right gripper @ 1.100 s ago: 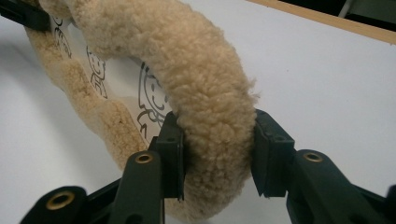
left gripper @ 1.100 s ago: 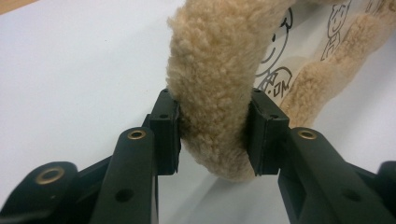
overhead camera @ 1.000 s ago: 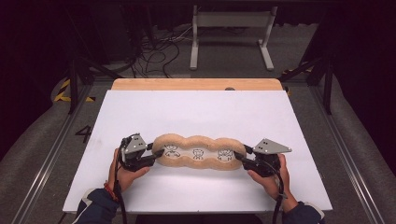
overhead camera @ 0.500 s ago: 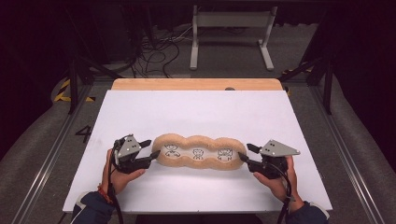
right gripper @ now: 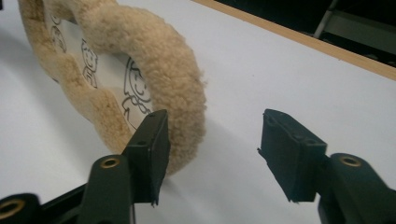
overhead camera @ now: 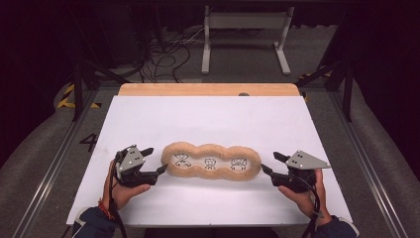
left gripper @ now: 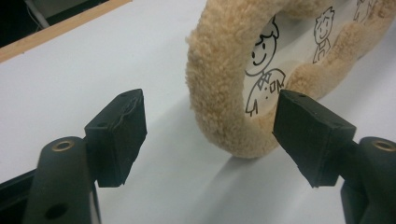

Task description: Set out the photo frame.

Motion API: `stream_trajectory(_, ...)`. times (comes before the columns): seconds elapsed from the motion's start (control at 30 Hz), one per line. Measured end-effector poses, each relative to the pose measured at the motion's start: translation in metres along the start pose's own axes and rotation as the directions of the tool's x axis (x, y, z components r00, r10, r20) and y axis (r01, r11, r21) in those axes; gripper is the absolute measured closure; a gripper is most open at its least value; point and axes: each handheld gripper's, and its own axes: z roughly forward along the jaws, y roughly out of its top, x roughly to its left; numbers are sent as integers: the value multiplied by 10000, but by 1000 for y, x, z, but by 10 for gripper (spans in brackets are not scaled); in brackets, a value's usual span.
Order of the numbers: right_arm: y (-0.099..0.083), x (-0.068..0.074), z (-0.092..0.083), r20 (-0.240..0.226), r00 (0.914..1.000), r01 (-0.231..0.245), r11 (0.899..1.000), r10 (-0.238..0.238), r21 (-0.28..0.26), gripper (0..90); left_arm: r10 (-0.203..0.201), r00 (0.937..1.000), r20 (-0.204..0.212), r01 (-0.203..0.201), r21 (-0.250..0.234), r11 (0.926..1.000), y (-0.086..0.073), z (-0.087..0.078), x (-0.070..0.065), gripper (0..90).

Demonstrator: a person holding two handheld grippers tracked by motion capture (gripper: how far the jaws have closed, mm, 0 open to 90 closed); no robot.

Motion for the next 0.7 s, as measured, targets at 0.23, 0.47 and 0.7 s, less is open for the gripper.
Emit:
stream_trajectory(0.23, -10, -5, -4, 539, 9985, 35, 9996, -50, 272, 303, 65, 10000, -54, -64, 325, 9995, -10, -5, 4, 239)
stream_trajectory(0.47, -18, -11, -7, 765, 9969, -232, 9992, 207, 318, 233, 48, 9998, -210, -39, 444, 9990, -20, -12, 6, 223)
stream_trajectory(0.7, -27, -14, -8, 948, 9954, 74, 9990, -116, 443, 176, -66, 9991, -416, 86, 482, 9988, -32, -16, 7, 199)
